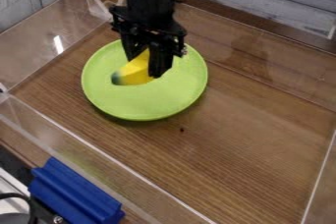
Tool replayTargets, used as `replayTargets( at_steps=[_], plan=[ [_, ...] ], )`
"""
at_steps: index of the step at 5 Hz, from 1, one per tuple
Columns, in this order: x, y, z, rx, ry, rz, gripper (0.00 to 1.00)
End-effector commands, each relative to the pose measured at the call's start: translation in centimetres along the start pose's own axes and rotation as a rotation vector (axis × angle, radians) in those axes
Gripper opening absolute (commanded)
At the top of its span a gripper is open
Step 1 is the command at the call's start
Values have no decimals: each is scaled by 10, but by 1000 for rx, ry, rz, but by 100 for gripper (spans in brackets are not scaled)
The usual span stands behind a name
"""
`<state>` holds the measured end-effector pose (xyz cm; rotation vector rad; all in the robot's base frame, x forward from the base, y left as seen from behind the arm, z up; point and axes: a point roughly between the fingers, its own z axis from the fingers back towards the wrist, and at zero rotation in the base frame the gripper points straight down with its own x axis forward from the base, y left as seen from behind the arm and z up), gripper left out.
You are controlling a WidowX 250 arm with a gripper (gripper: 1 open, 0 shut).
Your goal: Put the banana in the green plate
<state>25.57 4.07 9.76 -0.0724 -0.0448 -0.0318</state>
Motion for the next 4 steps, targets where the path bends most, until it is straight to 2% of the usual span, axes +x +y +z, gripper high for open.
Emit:
replayTargets(
  at_steps=[1,4],
  plan=[
    [4,1,4,14,-52,-3,0],
    [6,-1,-14,8,-64,-13,0]
  ],
)
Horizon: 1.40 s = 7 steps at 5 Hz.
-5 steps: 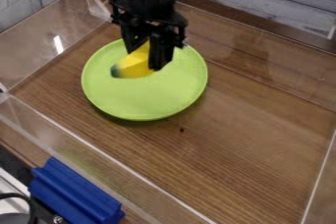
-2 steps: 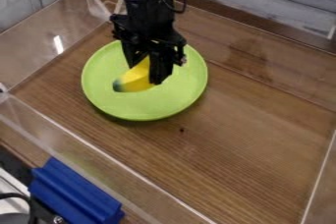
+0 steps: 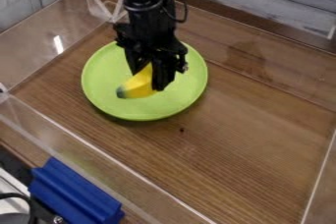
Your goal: Put the banana in the green plate
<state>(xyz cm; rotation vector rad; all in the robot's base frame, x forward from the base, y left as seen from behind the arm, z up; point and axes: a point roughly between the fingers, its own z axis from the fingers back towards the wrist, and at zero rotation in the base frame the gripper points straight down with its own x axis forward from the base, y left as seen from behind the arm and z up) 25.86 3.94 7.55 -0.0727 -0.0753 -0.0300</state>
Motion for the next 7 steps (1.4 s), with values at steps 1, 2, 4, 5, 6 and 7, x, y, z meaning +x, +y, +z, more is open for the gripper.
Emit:
replayTargets(
  at_steps=[1,2,4,5,6,7],
  plan=[
    [7,0,2,7,-42,-19,0],
    [13,3,-2,7,-51,-16,0],
    [21,11,-8,7,-67,6,0],
    [24,14,-10,7,-72,16,0],
    [26,16,-11,7,-77,26,0],
    [27,18,-14,15,-71,29,100]
  ],
)
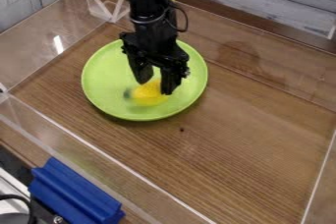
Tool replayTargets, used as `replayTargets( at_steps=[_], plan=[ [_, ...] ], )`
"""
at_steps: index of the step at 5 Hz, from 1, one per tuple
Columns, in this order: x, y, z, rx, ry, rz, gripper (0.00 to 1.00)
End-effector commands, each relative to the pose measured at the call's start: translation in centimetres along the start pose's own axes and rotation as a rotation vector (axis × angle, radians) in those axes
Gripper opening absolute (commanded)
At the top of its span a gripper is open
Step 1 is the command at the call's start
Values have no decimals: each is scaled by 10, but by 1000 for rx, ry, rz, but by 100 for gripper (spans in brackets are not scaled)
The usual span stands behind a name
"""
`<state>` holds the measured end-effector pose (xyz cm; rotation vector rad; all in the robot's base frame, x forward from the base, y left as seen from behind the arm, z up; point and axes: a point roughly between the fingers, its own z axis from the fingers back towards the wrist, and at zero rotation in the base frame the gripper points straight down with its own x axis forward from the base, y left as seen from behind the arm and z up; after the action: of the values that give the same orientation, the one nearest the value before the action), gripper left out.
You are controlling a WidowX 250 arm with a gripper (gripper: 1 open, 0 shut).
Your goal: Put the banana in the green plate
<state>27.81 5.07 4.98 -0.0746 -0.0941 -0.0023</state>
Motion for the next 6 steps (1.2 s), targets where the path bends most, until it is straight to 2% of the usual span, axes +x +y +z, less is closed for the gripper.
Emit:
replayTargets(
  at_steps=[1,3,5,6],
  plan=[
    [12,6,21,26,-50,1,100],
    [14,5,41,24,-57,6,100],
    [15,2,70,15,-57,0,100],
    [13,1,70,10,-52,-6,100]
  ],
)
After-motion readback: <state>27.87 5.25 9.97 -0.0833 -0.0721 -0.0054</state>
